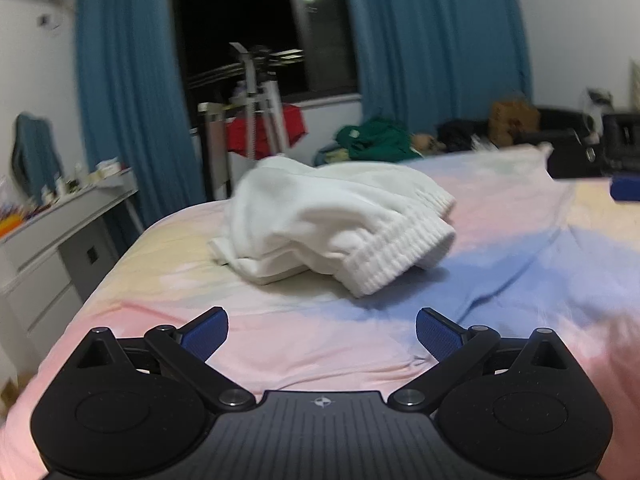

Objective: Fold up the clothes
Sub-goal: 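Grasp the sweatpants cuff with the left gripper and lift it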

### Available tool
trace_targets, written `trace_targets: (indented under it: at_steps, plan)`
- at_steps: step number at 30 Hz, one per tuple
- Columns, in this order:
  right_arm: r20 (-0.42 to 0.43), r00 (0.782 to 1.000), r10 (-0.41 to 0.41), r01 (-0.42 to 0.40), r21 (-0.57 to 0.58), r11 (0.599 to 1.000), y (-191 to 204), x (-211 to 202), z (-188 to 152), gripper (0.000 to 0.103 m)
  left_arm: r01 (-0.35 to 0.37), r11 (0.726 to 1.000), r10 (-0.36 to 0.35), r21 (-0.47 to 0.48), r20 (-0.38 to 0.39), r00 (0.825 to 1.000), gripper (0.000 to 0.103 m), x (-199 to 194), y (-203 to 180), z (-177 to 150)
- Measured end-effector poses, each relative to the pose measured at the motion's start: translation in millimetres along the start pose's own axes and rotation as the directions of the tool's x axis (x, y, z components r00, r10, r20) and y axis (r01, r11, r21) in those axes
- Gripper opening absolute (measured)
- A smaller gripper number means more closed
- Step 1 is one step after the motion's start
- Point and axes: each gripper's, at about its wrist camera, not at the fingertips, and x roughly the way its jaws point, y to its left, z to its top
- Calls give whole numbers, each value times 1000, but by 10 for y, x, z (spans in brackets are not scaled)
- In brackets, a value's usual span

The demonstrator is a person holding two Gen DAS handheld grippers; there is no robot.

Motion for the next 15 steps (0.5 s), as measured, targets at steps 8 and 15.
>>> trace_targets:
  at_steps: [8, 15]
  plan:
    - [-44, 997, -64, 66, 35, 997, -144, 96, -1, 84, -61, 978, 57, 198, 30, 998, 100, 467, -292, 126]
    - [-76, 991, -106, 117, 153, 981, -409, 217, -20, 84, -86, 954, 51, 287, 125, 991, 100, 785, -606, 252]
